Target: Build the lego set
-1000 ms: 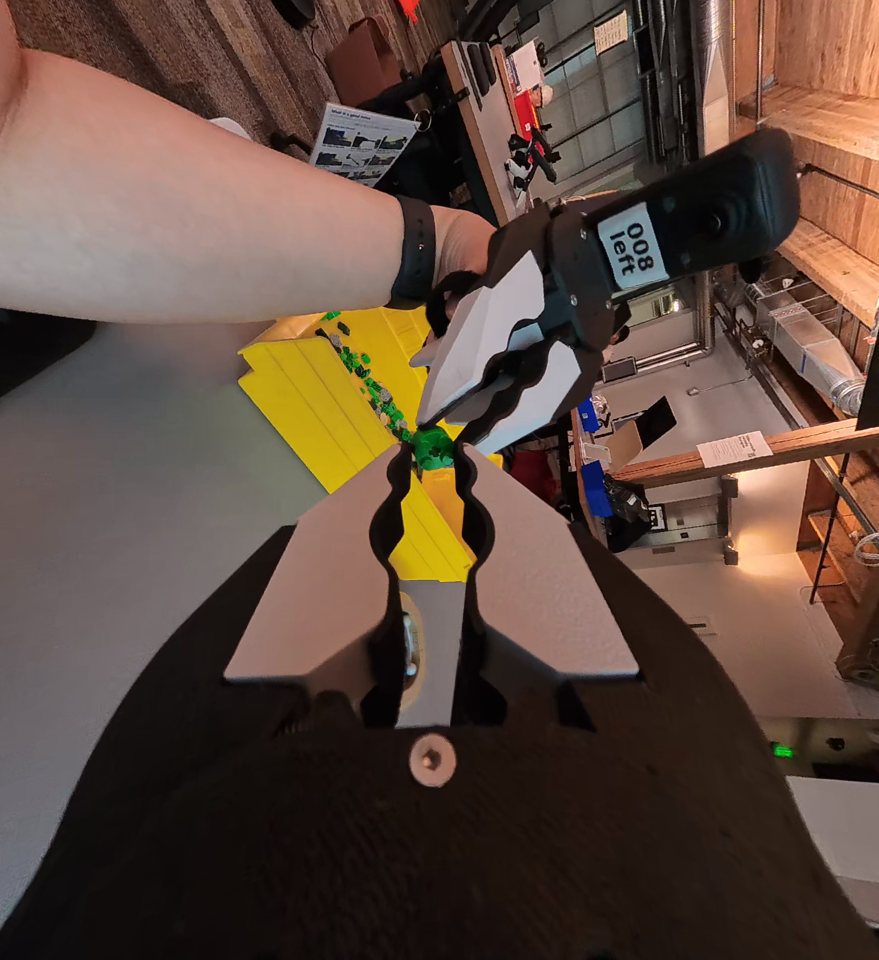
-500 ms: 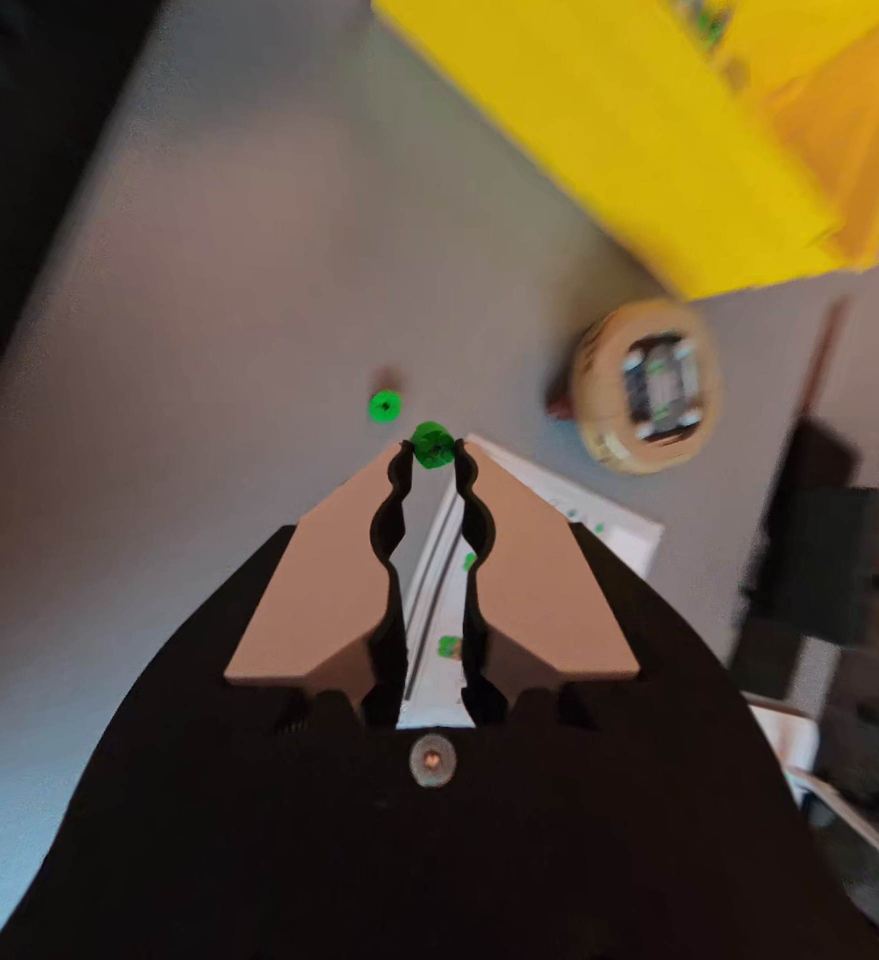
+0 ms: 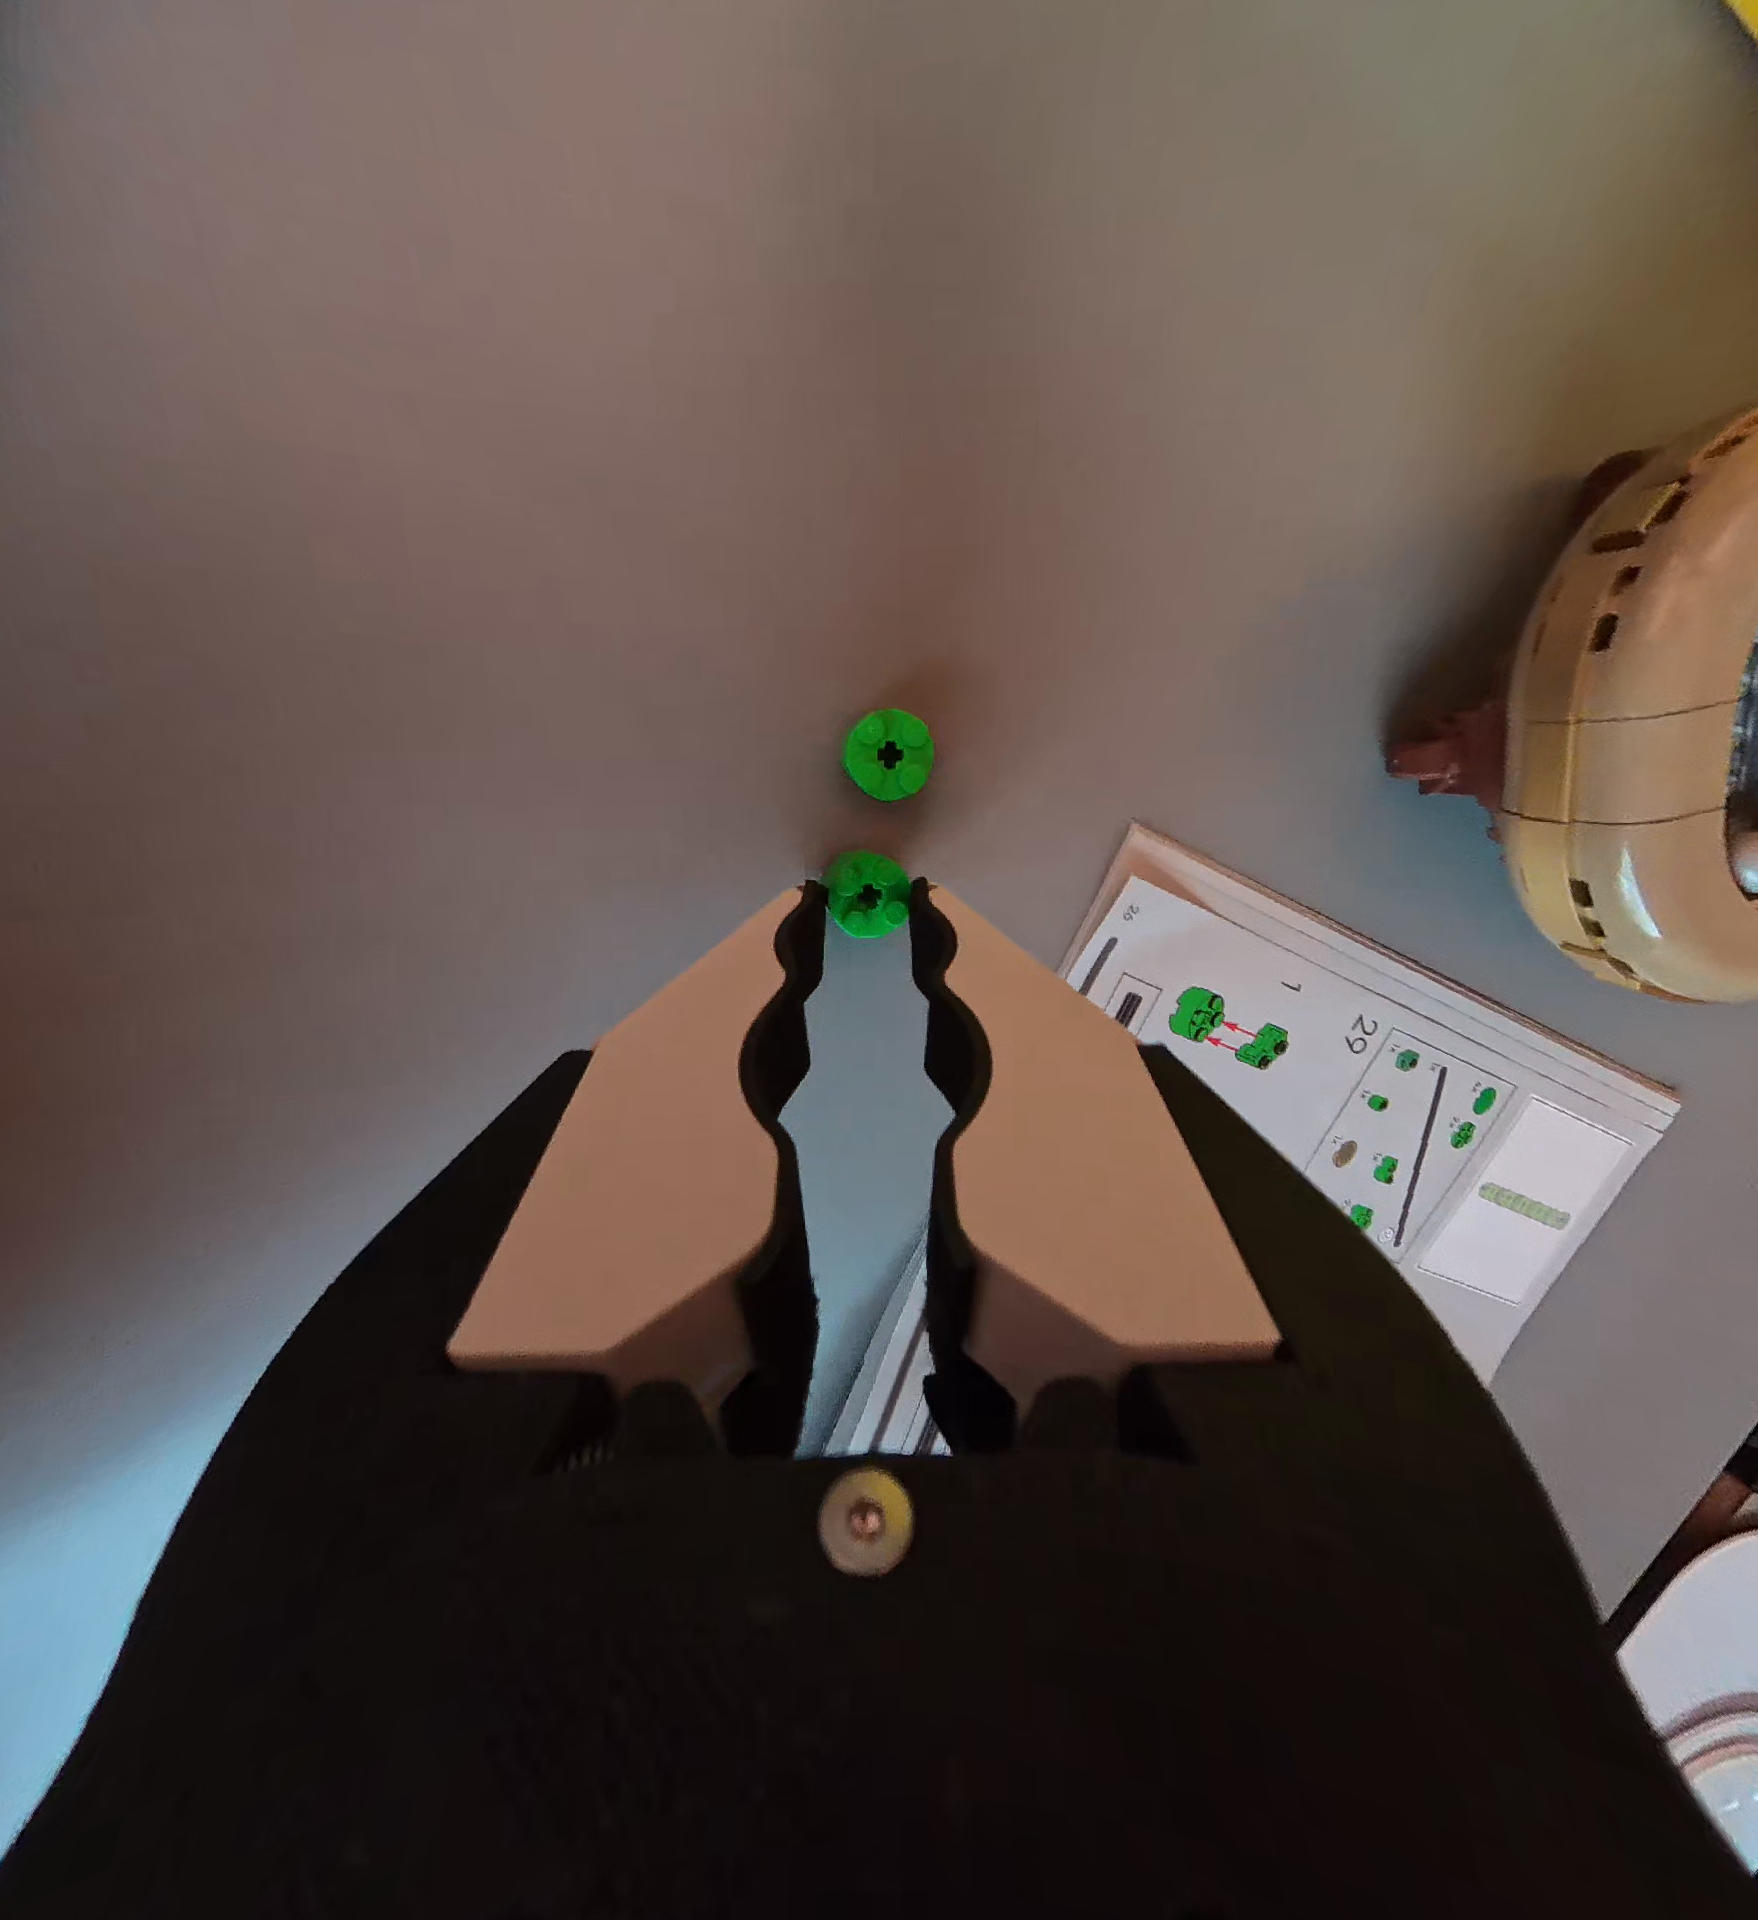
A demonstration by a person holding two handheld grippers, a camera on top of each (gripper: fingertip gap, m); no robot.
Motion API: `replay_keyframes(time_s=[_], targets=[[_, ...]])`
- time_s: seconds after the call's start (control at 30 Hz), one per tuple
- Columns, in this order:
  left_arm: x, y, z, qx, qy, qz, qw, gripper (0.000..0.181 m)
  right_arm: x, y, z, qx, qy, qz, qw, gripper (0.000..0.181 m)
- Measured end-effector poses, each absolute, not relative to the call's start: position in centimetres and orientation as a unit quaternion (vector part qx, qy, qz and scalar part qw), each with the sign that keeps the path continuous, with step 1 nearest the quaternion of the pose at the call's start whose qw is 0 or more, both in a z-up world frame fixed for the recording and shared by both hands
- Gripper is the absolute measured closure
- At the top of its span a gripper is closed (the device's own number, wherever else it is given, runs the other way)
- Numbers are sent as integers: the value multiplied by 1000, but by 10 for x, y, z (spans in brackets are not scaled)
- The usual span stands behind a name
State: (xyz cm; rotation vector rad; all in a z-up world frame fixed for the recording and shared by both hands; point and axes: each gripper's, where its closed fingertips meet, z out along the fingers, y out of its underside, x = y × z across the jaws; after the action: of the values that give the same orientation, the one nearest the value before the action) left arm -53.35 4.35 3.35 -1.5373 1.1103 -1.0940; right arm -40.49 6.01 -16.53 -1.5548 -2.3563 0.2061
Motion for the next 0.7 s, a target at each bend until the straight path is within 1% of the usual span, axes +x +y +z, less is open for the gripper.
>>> replay_keyframes(time_s=[0.03, 0.07, 0.13, 0.2, 0.23, 0.3, 0.37, 0.43, 0.5, 0.53, 0.6, 0.7], targets=[[-538, 49, 35, -629, 435, -443, 468, 133, -406, 60, -166, -542, -822, 73, 156, 166], [-544, 55, 37, -633, 417, -442, 479, 132, -406, 59, -166, -546, -820, 76, 156, 165], [-557, 69, 43, -644, 375, -433, 507, 131, -408, 59, -163, -555, -811, 88, 160, 155], [-576, 90, 51, -658, 316, -407, 550, 130, -411, 56, -152, -554, -807, 116, 172, 153], [-590, 103, 55, -669, 275, -386, 572, 128, -412, 57, -143, -550, -803, 128, 191, 152], [-627, 133, 53, -705, 176, -324, 606, 119, -415, 60, -117, -545, -790, 150, 239, 152], [-660, 154, 38, -741, 113, -255, 611, 119, -415, 73, -88, -546, -767, 150, 303, 153], [-675, 163, 12, -777, 106, -197, 588, 123, -409, 90, -62, -549, -741, 131, 363, 155], [-676, 168, -17, -815, 129, -156, 543, 129, -402, 99, -42, -550, -719, 127, 405, 156], [-677, 171, -31, -829, 138, -132, 526, 129, -398, 102, -36, -552, -711, 128, 416, 156], [-680, 180, -59, -854, 151, -80, 491, 122, -391, 107, -28, -557, -699, 129, 429, 157], [-663, 175, -104, -894, 194, -84, 395, 130, -381, 114, -26, -566, -690, 117, 435, 158]])
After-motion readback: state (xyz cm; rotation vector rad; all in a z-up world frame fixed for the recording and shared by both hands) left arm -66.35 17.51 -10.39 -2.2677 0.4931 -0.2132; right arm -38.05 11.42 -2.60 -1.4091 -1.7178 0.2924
